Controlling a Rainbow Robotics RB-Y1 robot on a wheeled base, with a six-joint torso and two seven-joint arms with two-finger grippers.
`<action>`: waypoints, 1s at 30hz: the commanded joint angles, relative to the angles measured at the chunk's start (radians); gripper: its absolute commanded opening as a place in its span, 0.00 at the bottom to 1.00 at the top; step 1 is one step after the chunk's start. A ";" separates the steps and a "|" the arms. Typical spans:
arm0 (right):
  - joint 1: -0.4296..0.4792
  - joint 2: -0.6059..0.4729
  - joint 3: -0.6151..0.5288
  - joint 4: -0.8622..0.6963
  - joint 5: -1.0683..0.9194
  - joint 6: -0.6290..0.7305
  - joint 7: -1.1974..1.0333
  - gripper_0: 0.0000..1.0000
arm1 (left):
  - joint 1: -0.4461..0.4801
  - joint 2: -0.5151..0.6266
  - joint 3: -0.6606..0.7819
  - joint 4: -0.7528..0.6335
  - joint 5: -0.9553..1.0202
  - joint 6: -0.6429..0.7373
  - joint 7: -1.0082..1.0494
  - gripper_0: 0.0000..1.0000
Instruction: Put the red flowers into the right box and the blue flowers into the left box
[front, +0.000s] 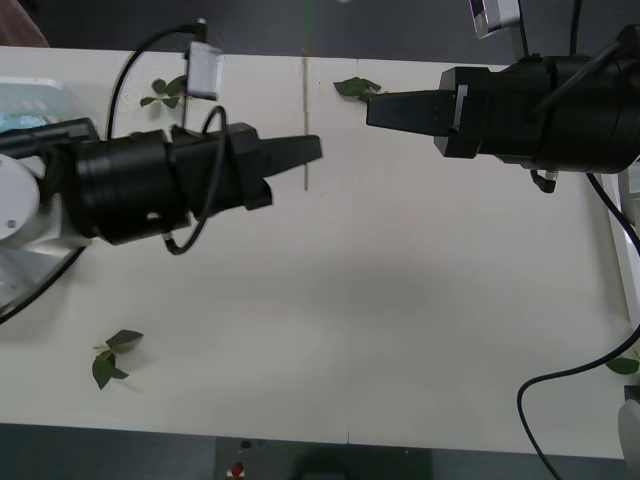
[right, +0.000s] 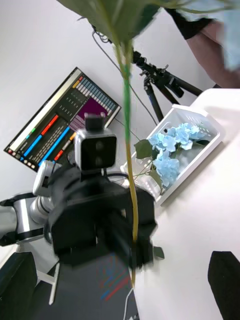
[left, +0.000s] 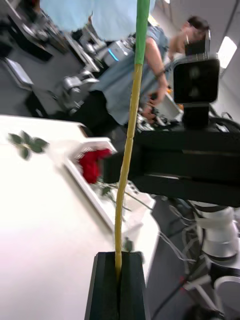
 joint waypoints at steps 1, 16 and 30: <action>-0.019 0.003 -0.011 -0.035 -0.016 -0.003 -0.030 1.00 | 0.145 0.114 0.144 -0.071 0.046 -0.003 0.044 0.00; 0.037 -0.051 -0.105 -0.053 -0.044 0.046 -0.010 1.00 | 0.652 0.310 0.671 0.030 0.112 -0.003 0.050 0.00; 0.098 -0.284 -0.280 0.007 -0.048 0.248 0.245 1.00 | 0.770 0.358 0.748 0.383 -0.061 0.040 0.030 0.00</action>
